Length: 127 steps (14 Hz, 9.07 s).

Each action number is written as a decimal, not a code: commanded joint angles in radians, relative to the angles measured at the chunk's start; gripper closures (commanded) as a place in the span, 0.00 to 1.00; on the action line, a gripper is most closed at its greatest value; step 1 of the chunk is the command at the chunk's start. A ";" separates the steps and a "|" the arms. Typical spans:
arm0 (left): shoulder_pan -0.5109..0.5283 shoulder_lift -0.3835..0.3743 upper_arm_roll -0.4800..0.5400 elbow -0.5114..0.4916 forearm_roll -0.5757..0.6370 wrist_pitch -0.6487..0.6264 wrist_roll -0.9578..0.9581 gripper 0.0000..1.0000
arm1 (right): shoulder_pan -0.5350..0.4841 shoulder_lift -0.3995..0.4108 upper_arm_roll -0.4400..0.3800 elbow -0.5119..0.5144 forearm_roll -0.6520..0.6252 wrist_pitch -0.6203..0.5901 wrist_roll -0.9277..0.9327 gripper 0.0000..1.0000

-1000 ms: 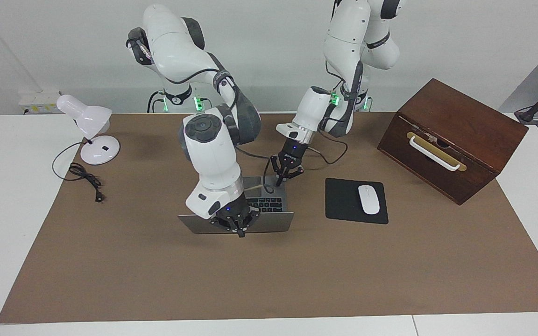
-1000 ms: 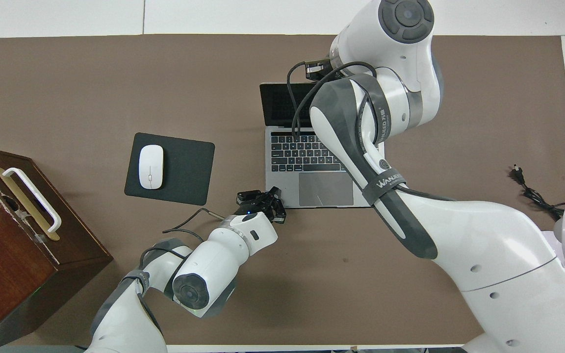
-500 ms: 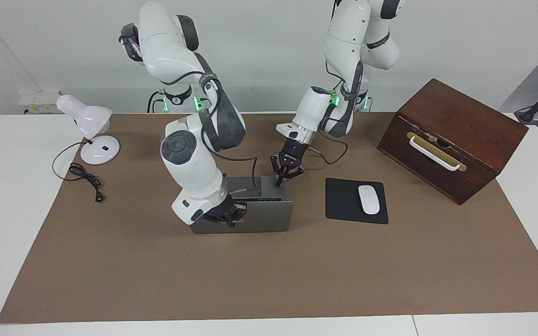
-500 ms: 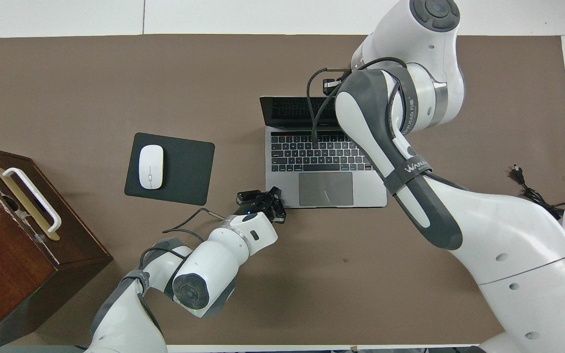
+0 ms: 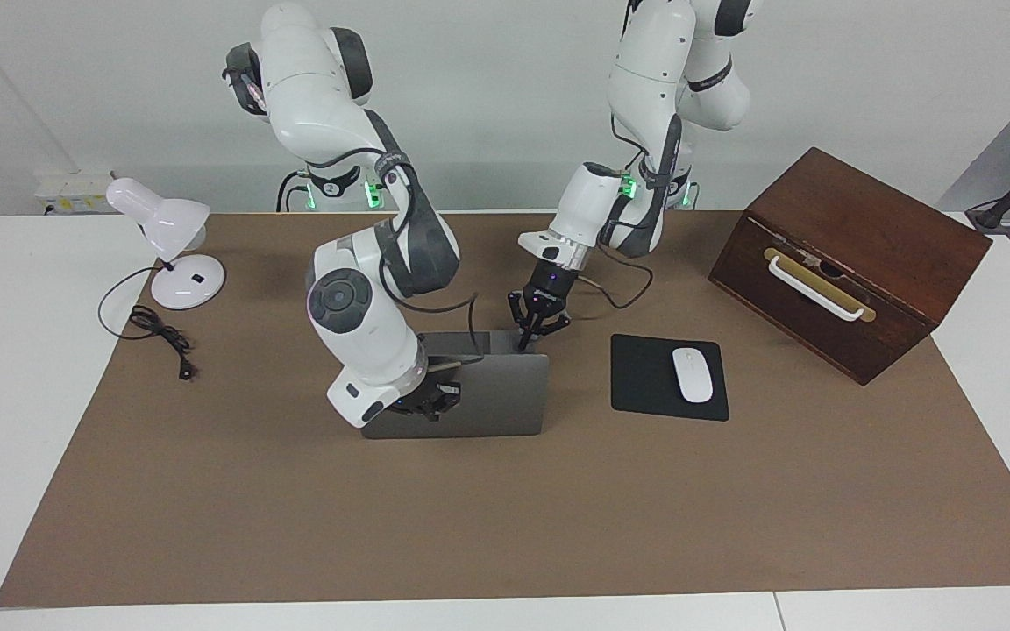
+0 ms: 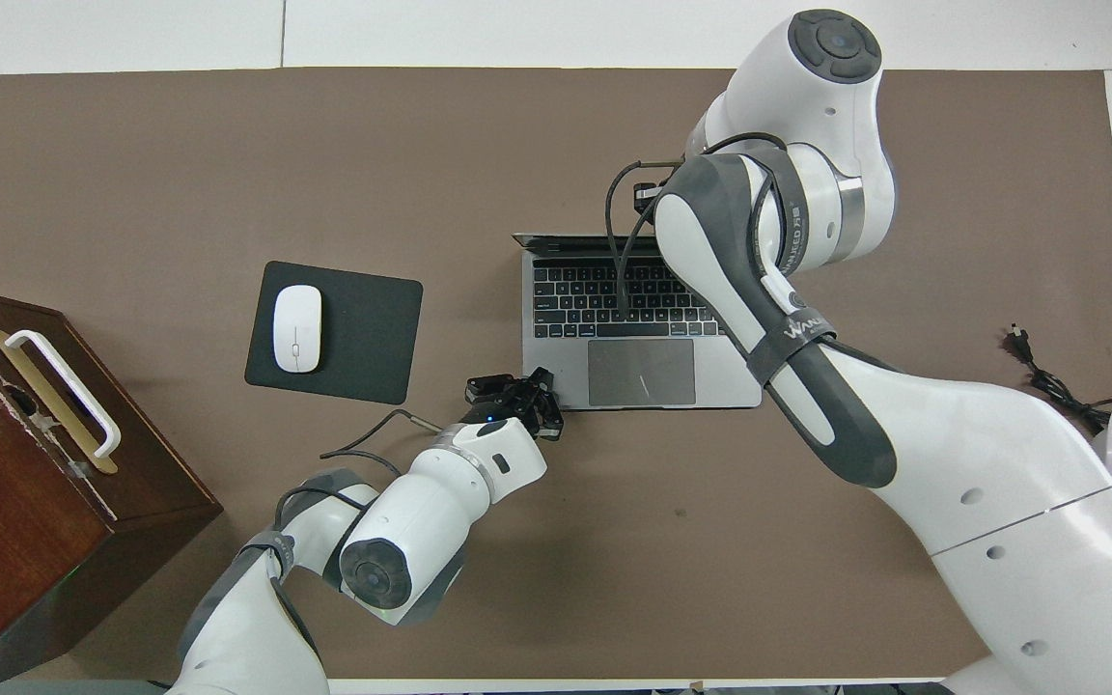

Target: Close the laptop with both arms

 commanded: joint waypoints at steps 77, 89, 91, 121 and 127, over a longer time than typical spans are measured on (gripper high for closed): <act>0.181 -0.362 -0.002 0.239 -0.021 -1.221 -0.003 1.00 | -0.388 -0.701 -0.016 -0.404 -0.184 -0.216 -0.306 0.00; 0.481 -0.483 0.002 0.311 -0.012 -1.422 0.120 0.00 | -0.440 -0.801 -0.021 -0.422 -0.181 -0.318 -0.298 0.00; 0.526 -0.494 0.004 0.311 -0.012 -1.422 0.118 0.00 | -0.439 -0.801 -0.021 -0.436 -0.181 -0.315 -0.297 0.00; 0.695 -0.325 0.004 0.848 0.033 -1.994 0.114 0.00 | -0.246 -0.802 -0.147 -0.470 -0.188 -0.283 -0.223 0.00; 0.693 -0.322 0.004 0.865 0.031 -2.045 0.115 0.00 | -0.256 -0.802 -0.150 -0.470 -0.188 -0.282 -0.225 0.00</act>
